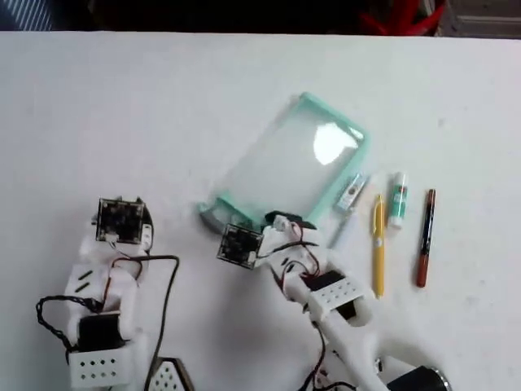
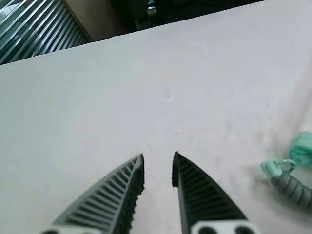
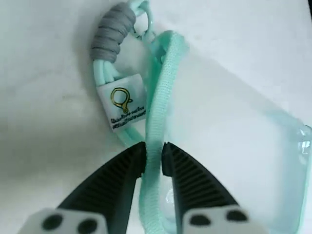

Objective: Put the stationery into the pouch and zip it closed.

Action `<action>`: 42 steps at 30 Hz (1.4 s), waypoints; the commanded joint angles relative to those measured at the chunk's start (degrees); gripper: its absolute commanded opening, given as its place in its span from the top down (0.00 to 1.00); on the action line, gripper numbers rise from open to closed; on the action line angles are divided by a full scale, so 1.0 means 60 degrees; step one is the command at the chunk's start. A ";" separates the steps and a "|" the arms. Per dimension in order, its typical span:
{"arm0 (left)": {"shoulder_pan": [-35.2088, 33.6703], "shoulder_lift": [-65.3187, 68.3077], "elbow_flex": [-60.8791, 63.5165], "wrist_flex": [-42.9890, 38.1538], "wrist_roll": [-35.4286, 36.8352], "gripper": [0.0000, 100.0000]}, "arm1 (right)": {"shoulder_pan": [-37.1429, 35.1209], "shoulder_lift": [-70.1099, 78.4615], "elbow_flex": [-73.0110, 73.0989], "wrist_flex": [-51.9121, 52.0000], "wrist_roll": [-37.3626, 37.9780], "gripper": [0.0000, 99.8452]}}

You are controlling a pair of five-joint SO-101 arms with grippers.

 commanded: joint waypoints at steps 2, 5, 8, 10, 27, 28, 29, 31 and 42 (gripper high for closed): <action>0.0110 -0.0095 -0.0044 -0.0176 0.0117 0.88 | 0.0418 -0.1707 0.0029 0.0652 -0.0835 0.98; 0.0110 -0.0095 -0.0044 -0.0190 0.0117 0.88 | 0.0388 -0.3187 0.0015 0.1839 -0.1377 0.98; 0.0125 -0.0095 -0.0044 -0.0205 0.0117 0.88 | 0.0344 -0.4608 0.0029 0.3084 -0.1626 0.98; 0.0125 -0.0095 -0.0044 -0.0205 0.0117 0.88 | 0.0344 -0.5516 0.0029 0.3773 -0.1802 0.98; 0.0125 -0.0095 -0.0044 -0.0147 0.0117 0.88 | 0.0432 -0.8403 -0.3648 0.7905 -0.4366 0.98; 0.0125 -0.0095 -0.0044 -0.0147 0.0117 0.88 | 0.0432 -0.8154 -0.3927 0.8007 -0.4396 0.98; 0.0125 -0.0095 -0.0044 -0.0147 0.0117 0.88 | 0.0432 -0.7875 -0.4147 0.8110 -0.4396 0.98; 0.0125 -0.0095 -0.0044 -0.0147 0.0117 0.88 | 0.0432 -0.7363 -0.4557 0.8271 -0.4396 0.98; 0.0125 -0.0095 -0.0044 -0.0147 0.0117 0.88 | 0.0447 -0.5516 -0.7473 0.9223 -0.4938 0.98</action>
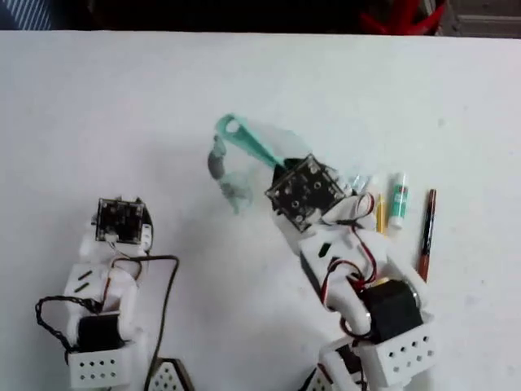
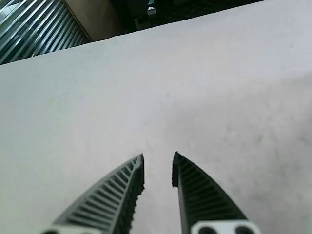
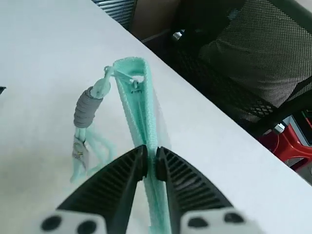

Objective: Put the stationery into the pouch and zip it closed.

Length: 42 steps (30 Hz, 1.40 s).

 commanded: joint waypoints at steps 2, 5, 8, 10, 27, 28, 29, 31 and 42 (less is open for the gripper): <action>0.0125 -0.0095 -0.0044 -0.0147 0.0117 0.88 | 0.0066 0.0930 -0.1363 0.0139 -0.0073 0.98; 0.0125 -0.0095 -0.0044 -0.0147 0.0117 0.88 | 0.0037 0.1282 -0.1685 0.0476 -0.0088 0.98; 0.0125 -0.0095 -0.0044 -0.0147 0.0117 0.88 | 0.0037 0.1311 -0.1993 0.0740 -0.0147 0.98; 0.0125 -0.0095 -0.0044 -0.0147 0.0117 0.88 | 0.0037 0.1311 -0.2300 0.0960 -0.0147 0.98; 0.0125 -0.0095 -0.0044 -0.0147 0.0117 0.88 | 0.0022 0.1326 -0.0513 0.1458 -0.0059 0.98; 0.0125 -0.0095 -0.0044 -0.0147 0.0117 0.88 | 0.0022 0.1326 -0.0381 0.1443 -0.0059 0.98; 0.0125 -0.0095 -0.0044 -0.0147 0.0117 0.88 | -0.0022 0.1326 -0.0249 0.1429 -0.0059 0.98; 0.0125 -0.0095 -0.0044 -0.0147 0.0117 0.88 | -0.0256 0.1326 0.0147 0.1282 -0.0059 0.98; 0.0125 -0.0095 -0.0044 -0.0147 0.0117 0.88 | -0.1429 0.1326 0.2447 -0.0418 0.0264 0.98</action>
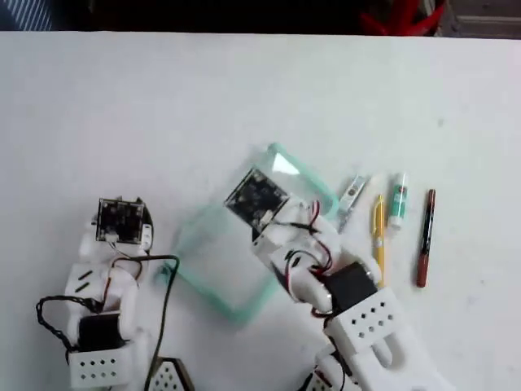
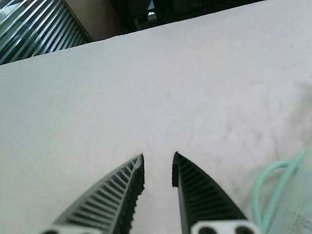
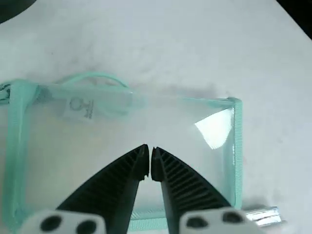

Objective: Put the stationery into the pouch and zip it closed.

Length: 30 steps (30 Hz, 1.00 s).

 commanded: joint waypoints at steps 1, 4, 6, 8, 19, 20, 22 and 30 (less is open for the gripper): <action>0.0125 -0.0095 -0.0044 -0.0147 0.0117 0.88 | -0.0286 -0.0007 0.0249 -0.0359 0.0659 0.98; 0.0125 -0.0095 -0.0044 -0.0147 0.0117 0.88 | -0.0330 -0.0007 0.0440 -0.0081 0.1480 0.97; 0.0125 -0.0095 -0.0044 -0.0147 0.0117 0.88 | -0.0315 -0.0007 0.0571 0.0081 0.1846 0.93; 0.0125 -0.0095 -0.0044 -0.0147 0.0117 0.88 | -0.0286 -0.0007 0.0718 0.0125 0.2037 0.86; 0.0125 -0.0095 -0.0044 -0.0147 0.0117 0.88 | -0.0344 -0.0007 0.1187 0.0374 0.2608 0.72; 0.0125 -0.0095 -0.0044 -0.0147 0.0117 0.88 | -0.0344 -0.0007 0.1319 0.0344 0.2667 0.72; 0.0125 -0.0095 -0.0044 -0.0147 0.0117 0.88 | -0.0344 -0.0007 0.1538 0.0330 0.2857 0.72; 0.0125 -0.0095 -0.0044 -0.0147 0.0117 0.88 | -0.0344 -0.0007 0.1729 0.0227 0.2945 0.72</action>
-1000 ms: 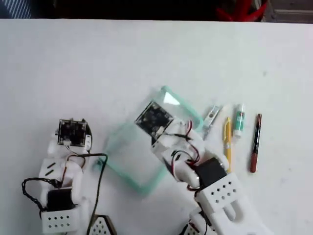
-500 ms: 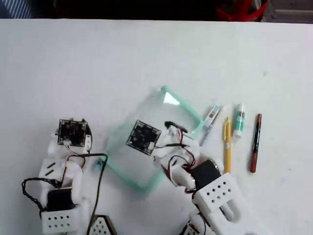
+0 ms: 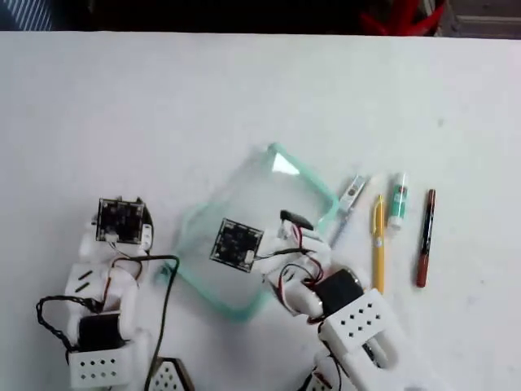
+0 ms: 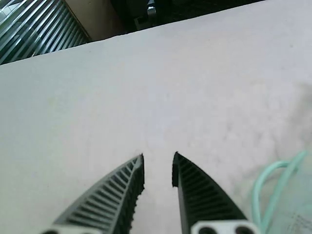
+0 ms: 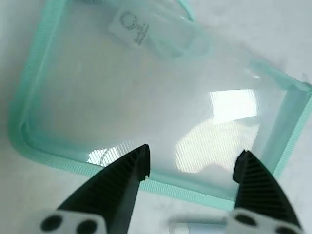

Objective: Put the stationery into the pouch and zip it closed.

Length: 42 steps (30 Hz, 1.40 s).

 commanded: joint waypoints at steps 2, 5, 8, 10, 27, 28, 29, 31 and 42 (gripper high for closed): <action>0.0125 -0.0095 -0.0044 -0.0132 0.0117 0.88 | -0.0051 -0.0022 0.0161 -0.0491 0.0000 0.72; 0.0125 -0.0095 -0.0044 -0.0132 0.0132 0.88 | -0.0051 -0.0022 0.0850 -0.1458 -0.0015 0.72; 0.0139 -0.0095 -0.0044 -0.0132 0.0132 0.88 | -0.0051 -0.0022 0.1407 -0.2205 -0.0015 0.72; 0.0315 -0.0095 -0.0044 -0.0132 0.0132 0.88 | -0.0051 -0.0022 0.1538 -0.2381 -0.0015 0.72; 0.0505 -0.0095 -0.0044 -0.0015 0.0103 0.88 | -0.0037 -0.0022 0.2359 -0.3407 -0.1084 0.72; 0.0505 -0.0095 -0.0044 -0.0015 0.0103 0.88 | -0.0037 -0.0022 0.2403 -0.3407 -0.1084 0.72; 0.0505 -0.0095 -0.0044 -0.0015 0.0103 0.88 | -0.0037 -0.0022 0.2403 -0.3407 -0.1084 0.72; 0.0505 -0.0095 -0.0044 -0.0015 0.0103 0.88 | -0.0037 -0.0022 0.2432 -0.3407 -0.1084 0.72; 0.0505 -0.0095 -0.0044 -0.0015 0.0103 0.88 | -0.0037 -0.0022 0.2447 -0.3407 -0.1084 0.72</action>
